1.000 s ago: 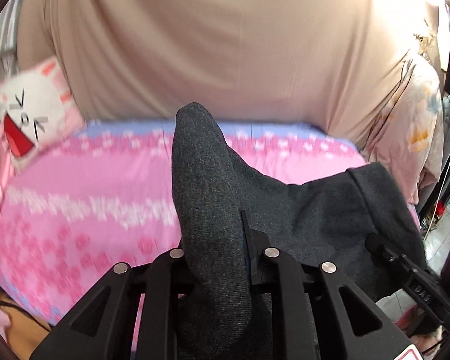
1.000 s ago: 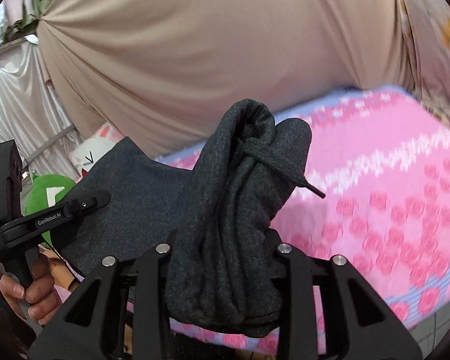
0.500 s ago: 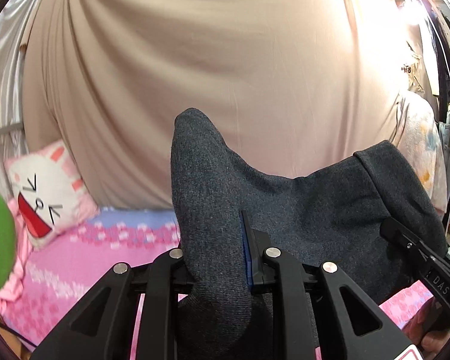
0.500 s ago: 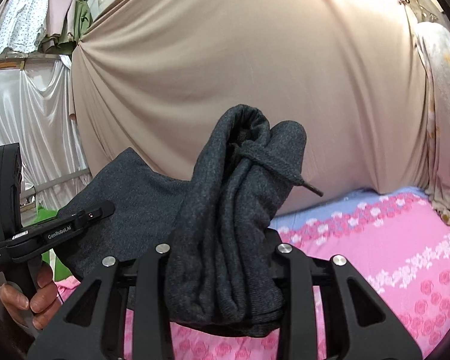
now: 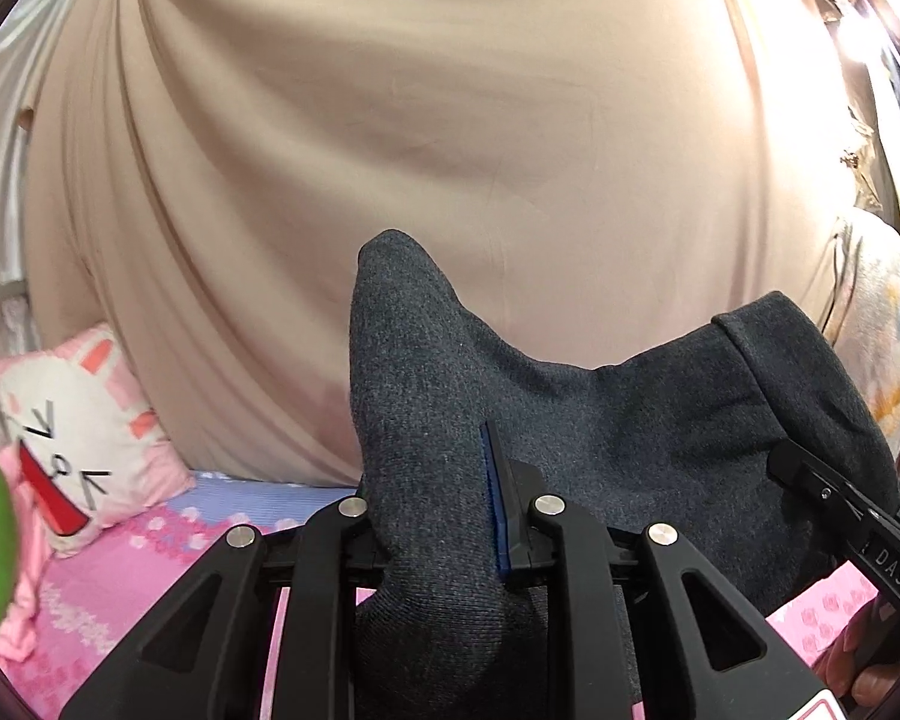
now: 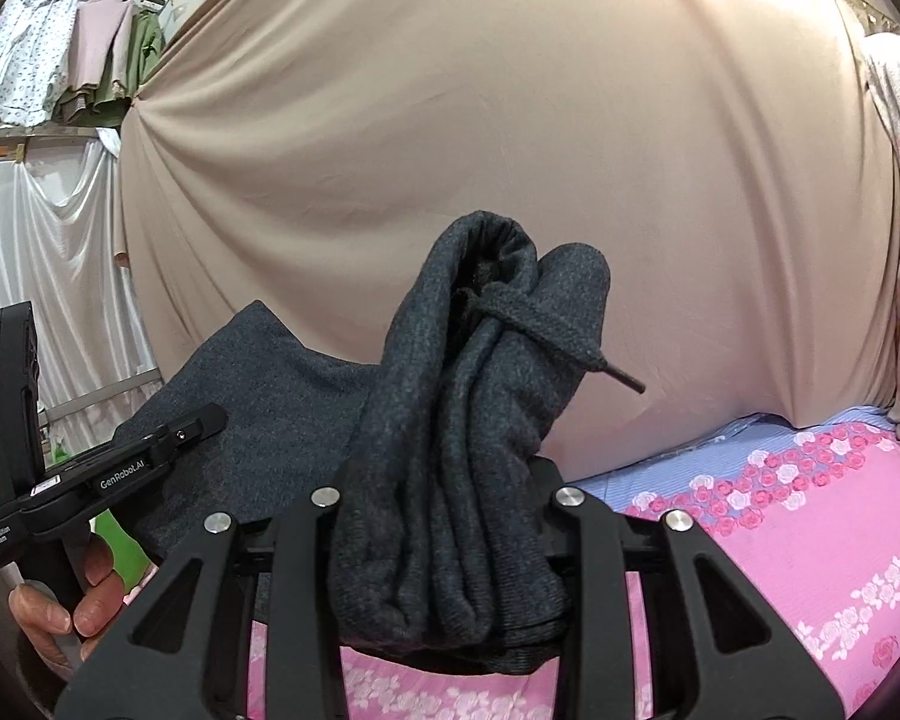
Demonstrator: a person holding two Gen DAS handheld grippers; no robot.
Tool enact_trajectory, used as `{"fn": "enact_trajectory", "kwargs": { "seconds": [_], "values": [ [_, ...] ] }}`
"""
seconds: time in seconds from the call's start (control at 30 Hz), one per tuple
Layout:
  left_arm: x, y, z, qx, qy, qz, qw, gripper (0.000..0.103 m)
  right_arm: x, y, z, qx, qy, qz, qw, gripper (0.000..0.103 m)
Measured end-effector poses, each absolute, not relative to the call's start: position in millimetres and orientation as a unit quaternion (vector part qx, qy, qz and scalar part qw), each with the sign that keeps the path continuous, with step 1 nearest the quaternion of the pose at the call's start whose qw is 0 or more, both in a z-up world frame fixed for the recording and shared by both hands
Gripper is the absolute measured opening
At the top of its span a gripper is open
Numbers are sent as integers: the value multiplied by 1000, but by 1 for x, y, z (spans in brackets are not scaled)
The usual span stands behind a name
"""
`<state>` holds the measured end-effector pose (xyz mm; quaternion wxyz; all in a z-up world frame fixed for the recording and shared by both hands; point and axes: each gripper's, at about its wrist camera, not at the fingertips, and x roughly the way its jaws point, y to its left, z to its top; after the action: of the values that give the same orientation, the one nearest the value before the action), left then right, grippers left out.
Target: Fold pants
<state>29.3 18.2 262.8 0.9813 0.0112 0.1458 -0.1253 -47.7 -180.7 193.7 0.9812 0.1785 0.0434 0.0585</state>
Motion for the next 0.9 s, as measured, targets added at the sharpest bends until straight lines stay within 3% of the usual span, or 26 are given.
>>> {"fn": "enact_trajectory", "kwargs": {
  "seconds": [0.13, 0.37, 0.47, 0.53, 0.6, 0.63, 0.73, 0.83, 0.9],
  "values": [
    [89, 8, 239, 0, 176, -134, 975, 19, 11, -205, 169, 203, 68, 53, 975, 31],
    [209, -19, 136, -21, 214, -148, 965, 21, 125, -253, 65, 257, 125, 43, 957, 32],
    [264, -28, 60, -20, 323, -122, 938, 28, 166, -278, -10, 311, 250, -14, 917, 41],
    [277, -19, 12, -37, 415, -115, 902, 26, 159, -290, -42, 310, 297, -61, 901, 41],
    [260, 2, -3, -50, 405, -119, 905, 43, 139, -301, -40, 344, 272, -36, 898, 45],
    [249, 10, 1, -53, 394, -110, 911, 62, 129, -303, -30, 338, 261, -47, 903, 45],
    [236, 26, 20, -85, 380, -98, 916, 63, 124, -286, -7, 297, 245, -28, 923, 45],
    [228, 11, 34, -95, 363, -129, 918, 65, 135, -254, -2, 247, 266, -8, 932, 31],
    [226, -11, 28, -68, 367, -125, 919, 72, 155, -244, -25, 199, 322, -39, 925, 10]
  ]
}}
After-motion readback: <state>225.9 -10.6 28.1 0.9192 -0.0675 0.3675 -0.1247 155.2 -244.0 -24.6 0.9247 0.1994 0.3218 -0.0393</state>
